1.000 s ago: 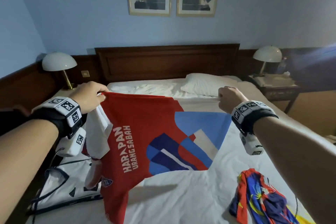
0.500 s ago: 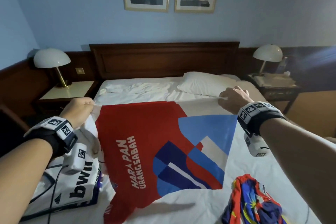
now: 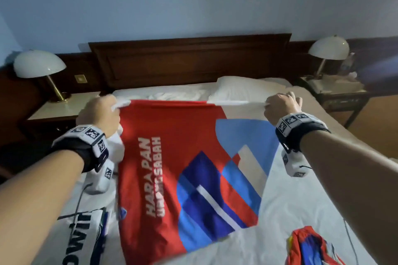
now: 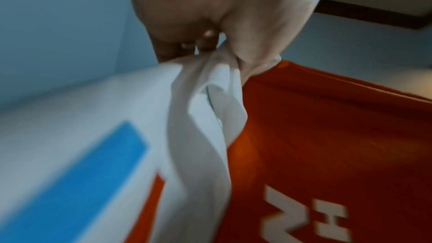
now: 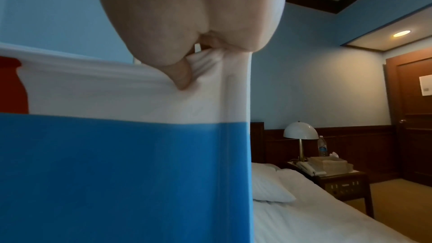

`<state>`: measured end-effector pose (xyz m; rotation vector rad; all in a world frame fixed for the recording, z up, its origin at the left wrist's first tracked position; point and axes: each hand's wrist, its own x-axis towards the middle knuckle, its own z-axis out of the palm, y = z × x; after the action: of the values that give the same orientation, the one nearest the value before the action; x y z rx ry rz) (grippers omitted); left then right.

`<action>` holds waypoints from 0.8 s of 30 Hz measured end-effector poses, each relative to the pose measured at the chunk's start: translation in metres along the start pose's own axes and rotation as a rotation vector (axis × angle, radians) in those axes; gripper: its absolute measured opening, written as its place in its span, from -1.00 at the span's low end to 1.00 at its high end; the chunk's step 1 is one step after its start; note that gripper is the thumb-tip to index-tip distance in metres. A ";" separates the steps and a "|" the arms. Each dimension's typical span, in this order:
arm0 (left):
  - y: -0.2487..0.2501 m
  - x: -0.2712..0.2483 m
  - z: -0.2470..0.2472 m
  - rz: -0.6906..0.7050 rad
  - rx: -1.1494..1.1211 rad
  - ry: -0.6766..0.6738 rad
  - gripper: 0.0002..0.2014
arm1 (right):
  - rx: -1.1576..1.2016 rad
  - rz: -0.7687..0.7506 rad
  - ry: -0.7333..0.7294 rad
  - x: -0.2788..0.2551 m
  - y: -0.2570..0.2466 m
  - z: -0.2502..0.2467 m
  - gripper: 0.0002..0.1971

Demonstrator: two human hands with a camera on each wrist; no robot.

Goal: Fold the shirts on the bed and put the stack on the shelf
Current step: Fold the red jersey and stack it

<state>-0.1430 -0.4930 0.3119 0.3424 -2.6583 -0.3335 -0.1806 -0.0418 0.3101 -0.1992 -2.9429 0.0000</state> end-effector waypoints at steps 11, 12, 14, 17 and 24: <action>0.034 0.069 -0.021 0.148 -0.689 0.397 -0.61 | 0.371 0.029 0.451 0.059 -0.015 -0.001 -0.72; 0.031 0.061 -0.025 0.190 -0.681 0.372 -0.61 | 0.397 0.028 0.455 0.054 -0.014 0.004 -0.70; 0.017 0.037 -0.026 0.248 -0.627 0.295 -0.60 | 0.434 0.025 0.450 0.035 -0.010 0.020 -0.69; -0.018 -0.022 -0.010 0.228 -0.590 0.143 -0.61 | 0.474 -0.026 0.457 -0.014 0.001 0.063 -0.72; -0.139 -0.230 0.094 0.344 -0.235 -0.200 -0.45 | 0.411 -0.239 0.287 -0.187 0.041 0.220 -0.79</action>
<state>0.0416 -0.5406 0.0998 -0.2320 -2.7646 -0.5862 -0.0349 -0.0236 0.0580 0.1965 -2.5896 0.4925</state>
